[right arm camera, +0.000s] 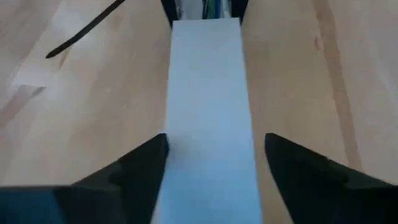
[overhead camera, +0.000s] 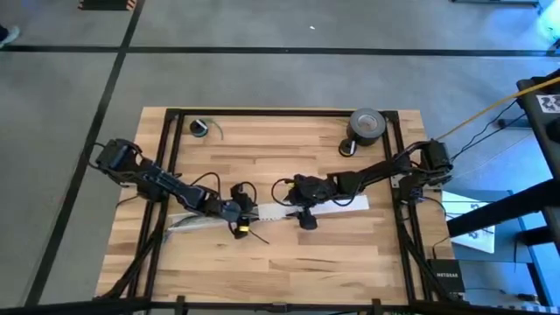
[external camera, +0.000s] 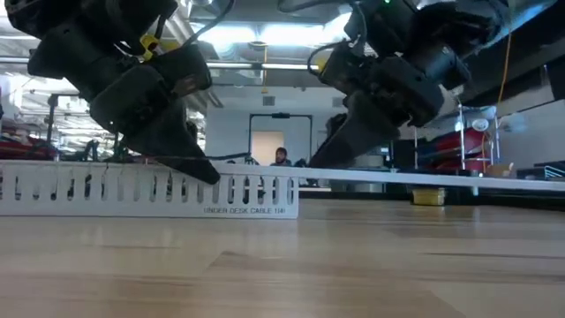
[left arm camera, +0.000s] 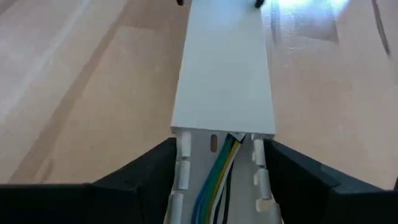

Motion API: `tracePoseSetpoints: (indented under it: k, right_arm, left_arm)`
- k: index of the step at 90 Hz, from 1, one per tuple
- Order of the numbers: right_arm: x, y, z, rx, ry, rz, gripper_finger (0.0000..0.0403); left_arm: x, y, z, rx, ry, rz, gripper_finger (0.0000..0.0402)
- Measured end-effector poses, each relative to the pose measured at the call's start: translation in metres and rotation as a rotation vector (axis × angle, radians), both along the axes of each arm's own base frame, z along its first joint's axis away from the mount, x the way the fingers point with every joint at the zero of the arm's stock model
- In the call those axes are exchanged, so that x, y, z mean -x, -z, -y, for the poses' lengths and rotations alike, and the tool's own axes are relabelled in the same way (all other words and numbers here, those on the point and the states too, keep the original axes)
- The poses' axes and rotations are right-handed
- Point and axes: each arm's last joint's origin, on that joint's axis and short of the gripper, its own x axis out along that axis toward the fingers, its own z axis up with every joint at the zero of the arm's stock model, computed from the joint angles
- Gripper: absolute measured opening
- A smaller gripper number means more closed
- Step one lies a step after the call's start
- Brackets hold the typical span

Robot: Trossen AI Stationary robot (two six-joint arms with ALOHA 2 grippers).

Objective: Ziptie cables
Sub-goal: Close the white cable duct

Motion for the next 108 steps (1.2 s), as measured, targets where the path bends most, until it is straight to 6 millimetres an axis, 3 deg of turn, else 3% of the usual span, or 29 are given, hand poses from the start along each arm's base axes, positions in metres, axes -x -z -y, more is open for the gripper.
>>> tracePoseSetpoints:
  k: [12, 24, 46, 83, 108]
  right_arm:
    - [0.000, 0.000, 0.000, 0.002, 0.003, -0.006, 0.0325]
    - [-0.002, 0.004, 0.001, 0.035, 0.040, -0.004, 0.0333]
    - [-0.003, 0.009, 0.001, 0.042, 0.045, -0.014, 0.0305]
    - [-0.005, 0.017, 0.001, 0.029, 0.028, -0.031, 0.0217]
    - [-0.013, 0.008, 0.000, 0.031, 0.022, -0.056, 0.0218]
  left_arm:
    - [0.000, 0.000, 0.000, 0.002, -0.006, 0.001, 0.0215]
    - [0.000, 0.000, 0.000, 0.001, -0.006, 0.001, 0.0215]
    - [0.000, 0.000, 0.000, 0.000, -0.006, 0.001, 0.0215]
    - [0.000, 0.000, 0.000, -0.005, -0.003, -0.002, 0.0215]
    - [0.001, 0.001, 0.000, -0.007, 0.001, -0.006, 0.0215]
